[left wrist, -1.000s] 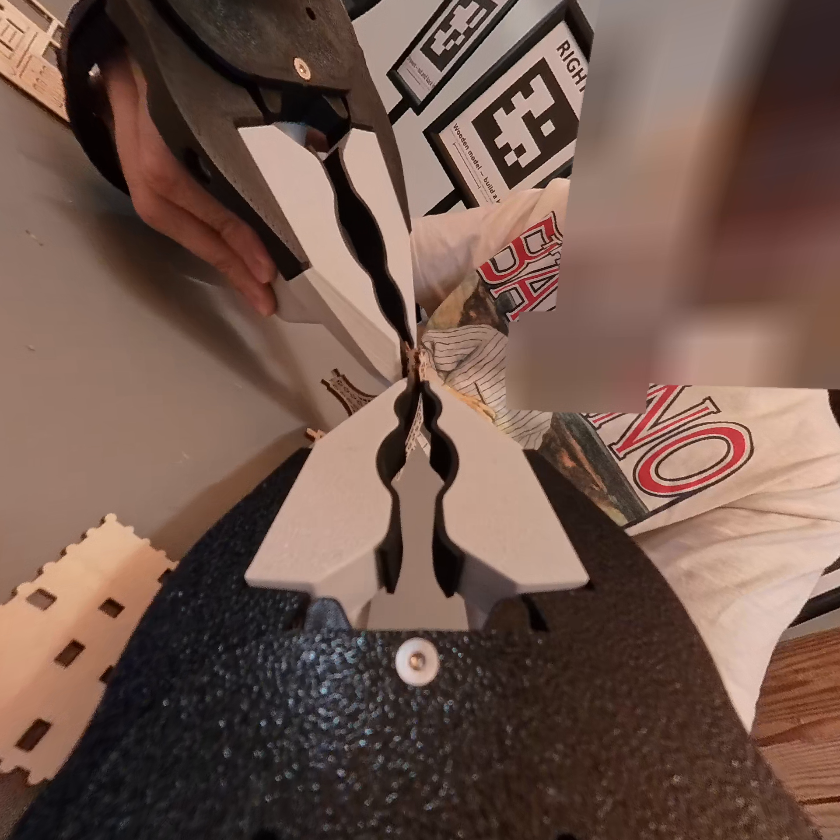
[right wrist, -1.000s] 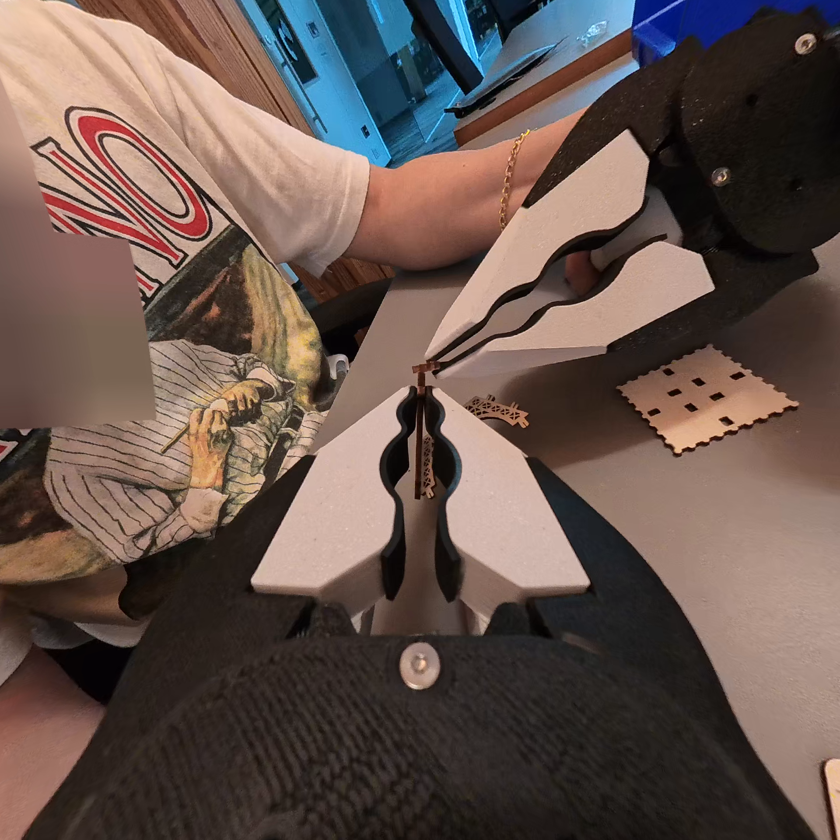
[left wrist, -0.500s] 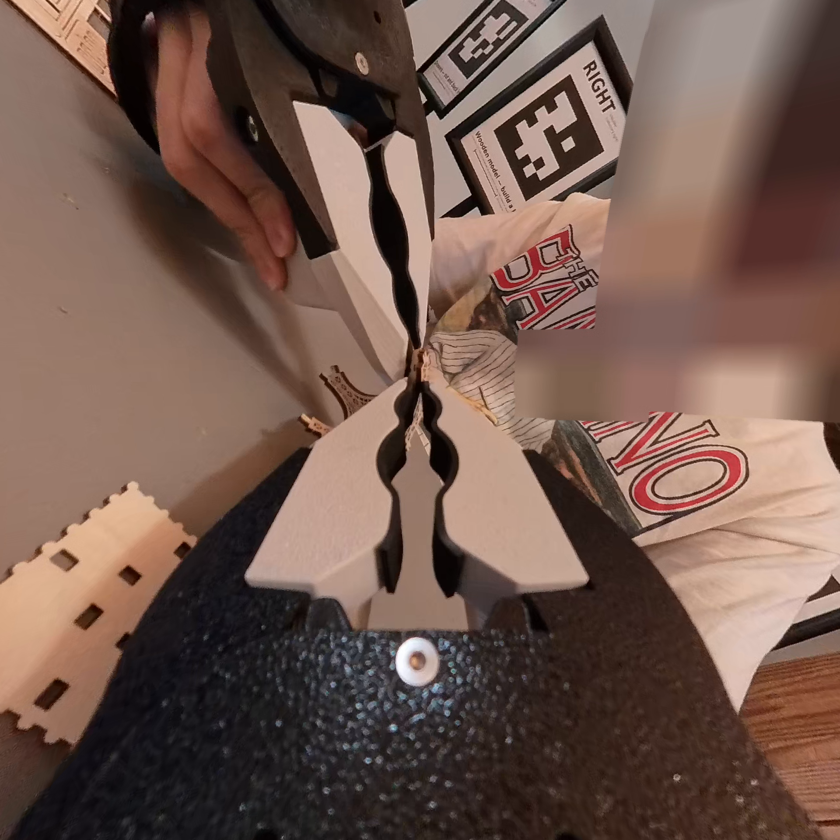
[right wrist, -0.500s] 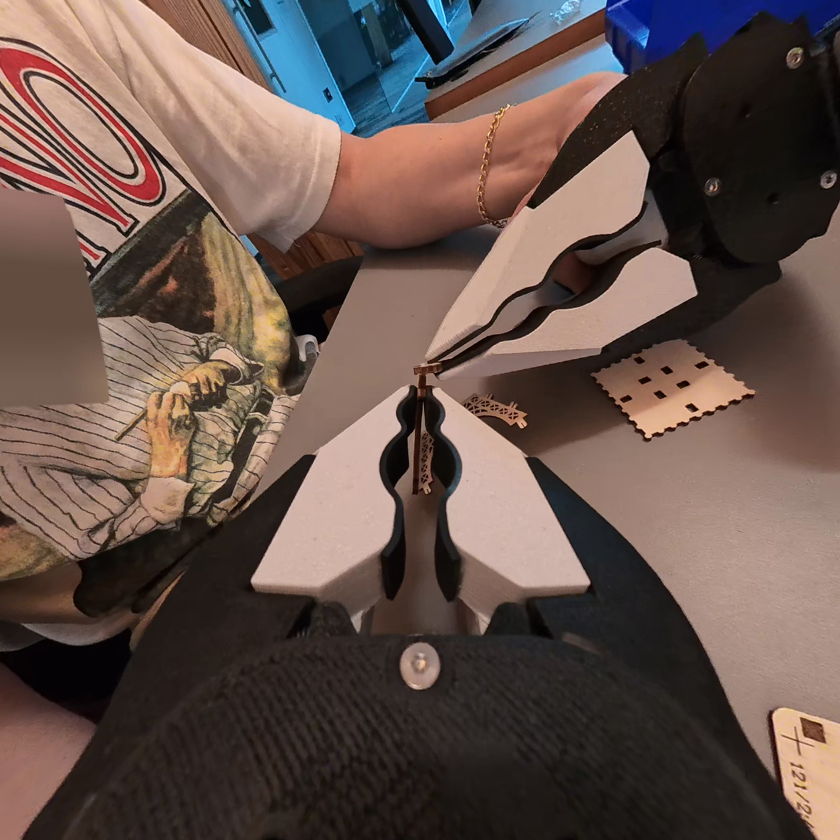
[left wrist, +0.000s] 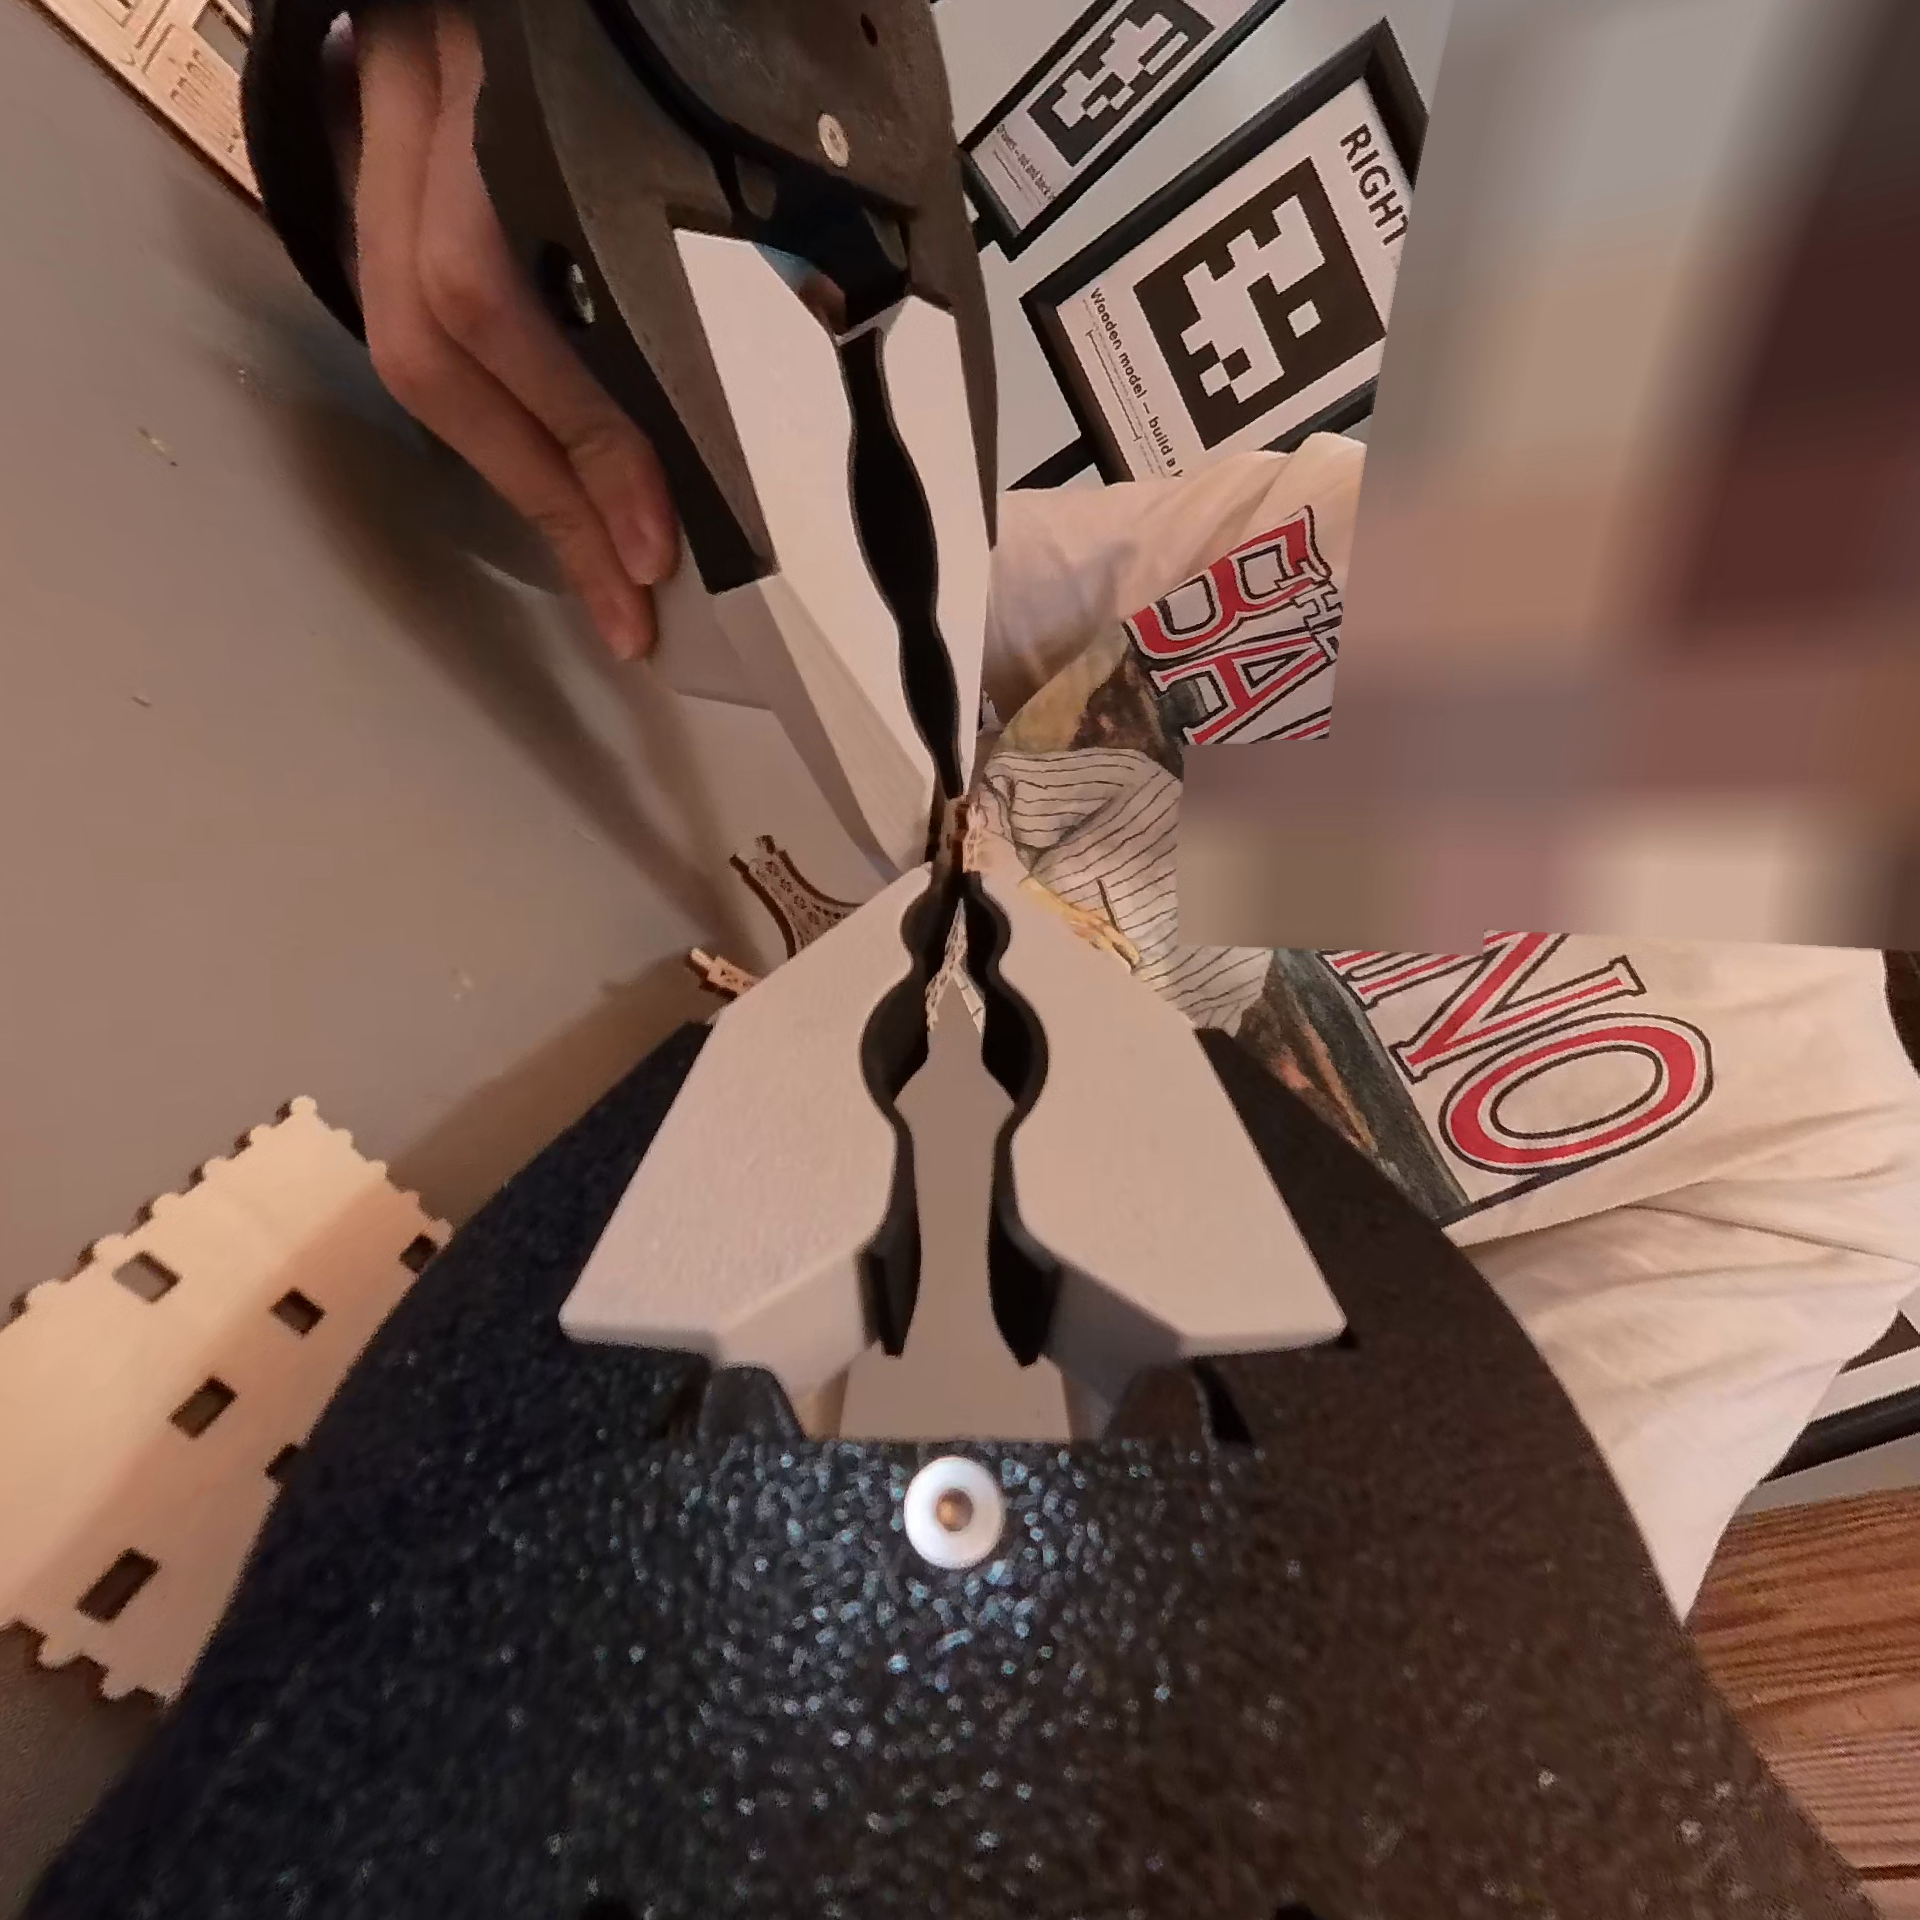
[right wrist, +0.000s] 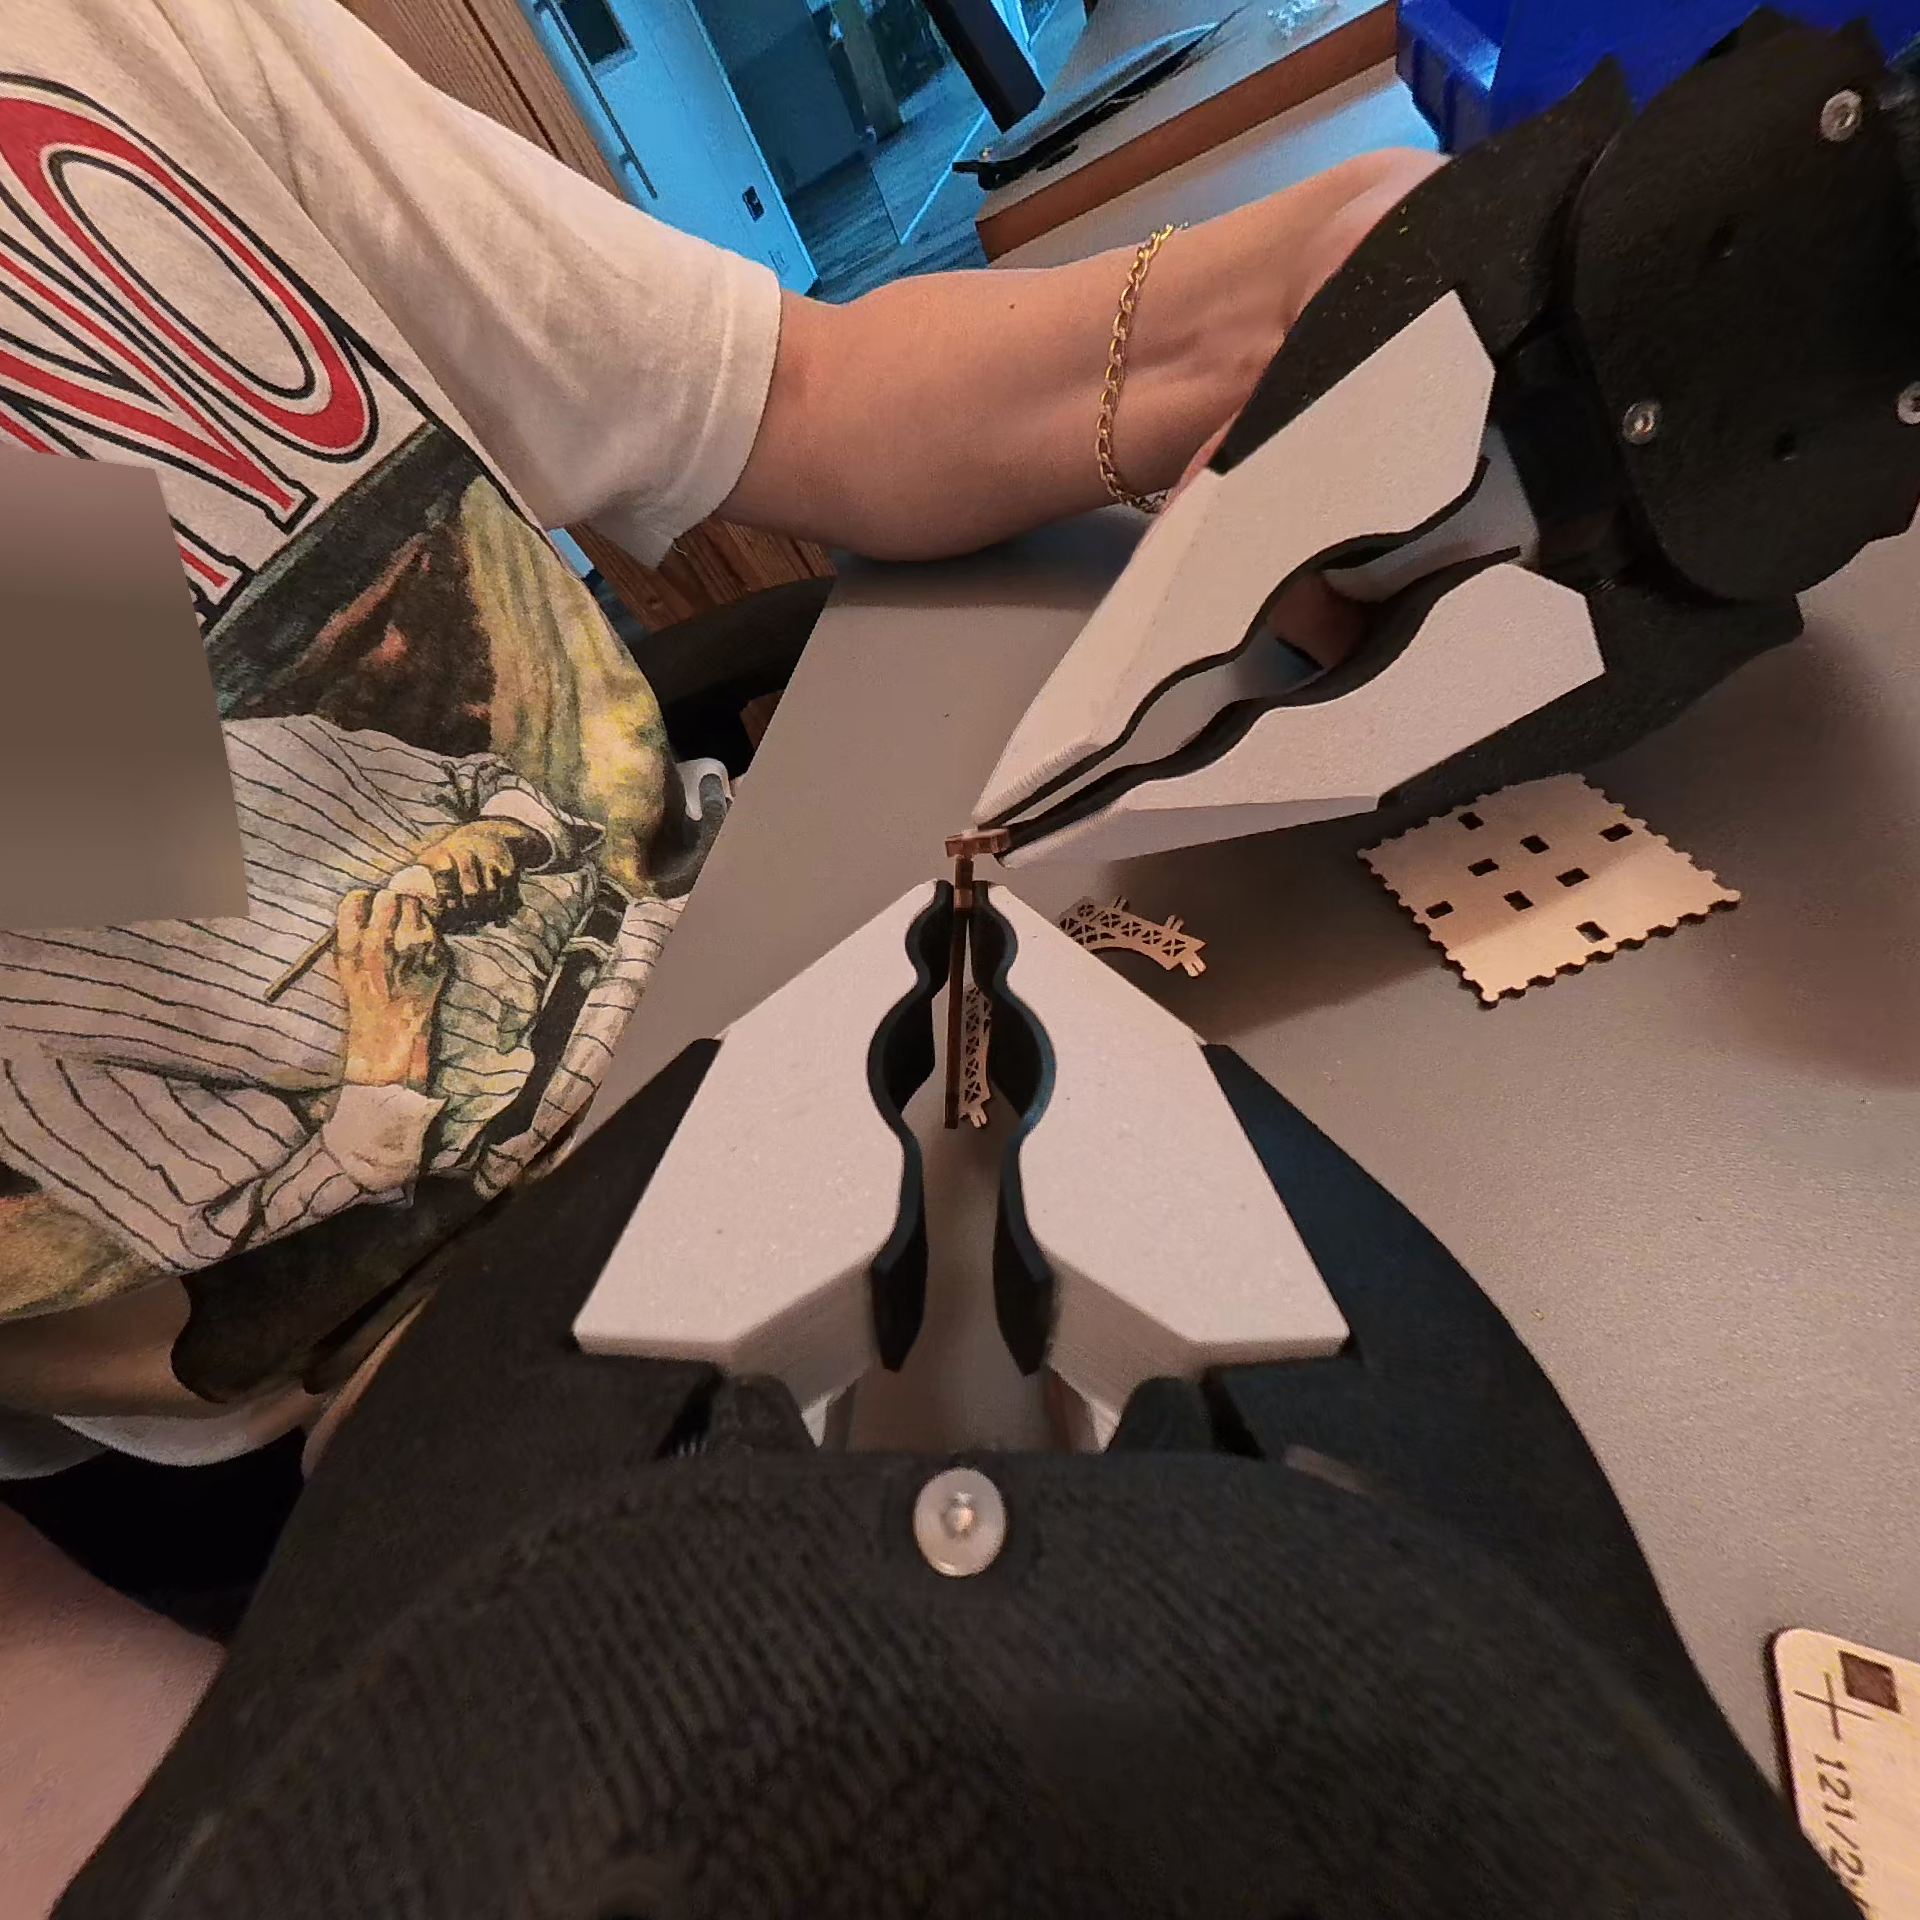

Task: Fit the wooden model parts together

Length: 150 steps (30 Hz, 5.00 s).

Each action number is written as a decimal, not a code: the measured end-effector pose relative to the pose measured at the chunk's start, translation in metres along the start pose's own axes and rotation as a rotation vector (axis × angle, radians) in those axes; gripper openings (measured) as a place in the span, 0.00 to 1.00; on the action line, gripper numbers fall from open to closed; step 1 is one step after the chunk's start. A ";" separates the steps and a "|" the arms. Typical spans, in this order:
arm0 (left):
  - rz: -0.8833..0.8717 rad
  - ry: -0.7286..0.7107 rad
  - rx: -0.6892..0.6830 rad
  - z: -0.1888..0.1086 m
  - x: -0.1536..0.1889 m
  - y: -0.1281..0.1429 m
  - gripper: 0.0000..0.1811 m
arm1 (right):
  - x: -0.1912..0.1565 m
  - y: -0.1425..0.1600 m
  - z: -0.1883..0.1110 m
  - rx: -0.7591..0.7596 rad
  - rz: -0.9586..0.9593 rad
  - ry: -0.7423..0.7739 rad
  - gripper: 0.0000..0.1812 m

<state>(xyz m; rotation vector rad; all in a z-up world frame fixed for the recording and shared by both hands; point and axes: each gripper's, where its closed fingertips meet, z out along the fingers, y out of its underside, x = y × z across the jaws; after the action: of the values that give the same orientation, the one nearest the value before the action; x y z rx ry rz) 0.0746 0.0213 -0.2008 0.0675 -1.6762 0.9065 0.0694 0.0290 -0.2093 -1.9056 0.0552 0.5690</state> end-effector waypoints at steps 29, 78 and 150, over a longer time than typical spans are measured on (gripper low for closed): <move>0.061 -0.108 0.011 -0.003 -0.009 -0.001 0.01 | 0.006 0.004 0.001 -0.032 0.018 0.026 0.00; 0.201 -1.228 0.023 -0.012 -0.027 0.083 0.06 | 0.012 0.016 0.014 -0.122 -0.050 0.159 0.16; 0.637 -1.499 0.647 -0.040 0.106 -0.024 0.06 | 0.000 -0.126 -0.013 -0.170 -1.517 1.243 0.13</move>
<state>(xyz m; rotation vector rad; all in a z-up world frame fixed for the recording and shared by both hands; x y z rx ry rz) 0.0842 0.0714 -0.0967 0.8705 -2.7032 2.1781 0.1113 0.0686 -0.0967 -1.5910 -0.5951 -1.6238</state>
